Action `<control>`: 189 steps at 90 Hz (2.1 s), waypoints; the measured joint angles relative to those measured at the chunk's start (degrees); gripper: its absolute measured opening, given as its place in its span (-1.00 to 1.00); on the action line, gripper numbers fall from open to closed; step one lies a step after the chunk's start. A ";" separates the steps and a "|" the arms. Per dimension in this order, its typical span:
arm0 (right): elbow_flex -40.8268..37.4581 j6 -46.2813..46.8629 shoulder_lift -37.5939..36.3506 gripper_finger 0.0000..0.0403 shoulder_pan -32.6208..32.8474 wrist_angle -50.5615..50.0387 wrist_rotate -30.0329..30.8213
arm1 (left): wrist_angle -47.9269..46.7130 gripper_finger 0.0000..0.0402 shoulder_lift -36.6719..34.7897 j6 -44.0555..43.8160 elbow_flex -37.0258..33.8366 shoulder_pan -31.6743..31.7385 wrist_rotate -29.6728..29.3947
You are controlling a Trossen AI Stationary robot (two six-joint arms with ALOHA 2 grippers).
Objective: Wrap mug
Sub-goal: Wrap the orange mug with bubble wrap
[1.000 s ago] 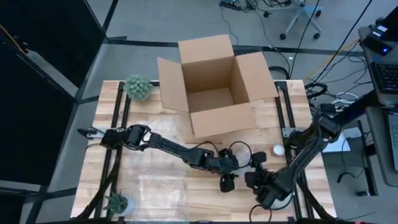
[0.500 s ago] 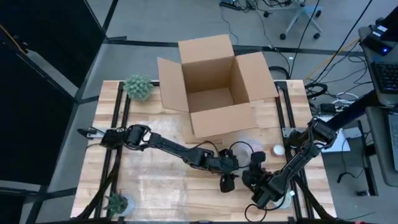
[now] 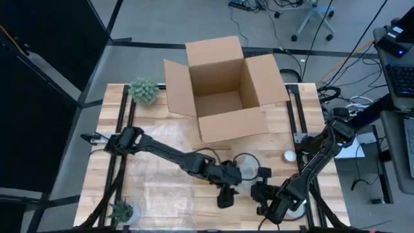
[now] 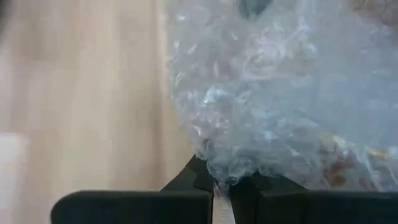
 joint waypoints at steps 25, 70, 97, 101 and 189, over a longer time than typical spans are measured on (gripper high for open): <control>0.00 -6.90 2.67 -0.99 2.12 15.58 -0.46 | -9.58 -0.27 -2.55 1.07 0.00 -5.54 -14.25; 0.02 -10.28 10.98 -0.98 3.05 29.48 2.48 | 1.69 -0.27 3.37 5.37 -1.90 -4.09 -12.96; 0.00 -11.93 11.28 -0.98 3.05 30.95 3.78 | 14.59 -0.27 7.63 5.25 -1.84 -2.61 -6.74; -0.03 -12.16 11.28 -0.98 2.97 31.38 4.21 | 15.17 -0.27 9.10 4.30 -1.71 -2.03 -6.24; -0.02 -16.32 11.28 -0.97 2.82 40.69 3.84 | -13.63 -0.27 -6.75 2.36 -0.66 -5.06 -15.63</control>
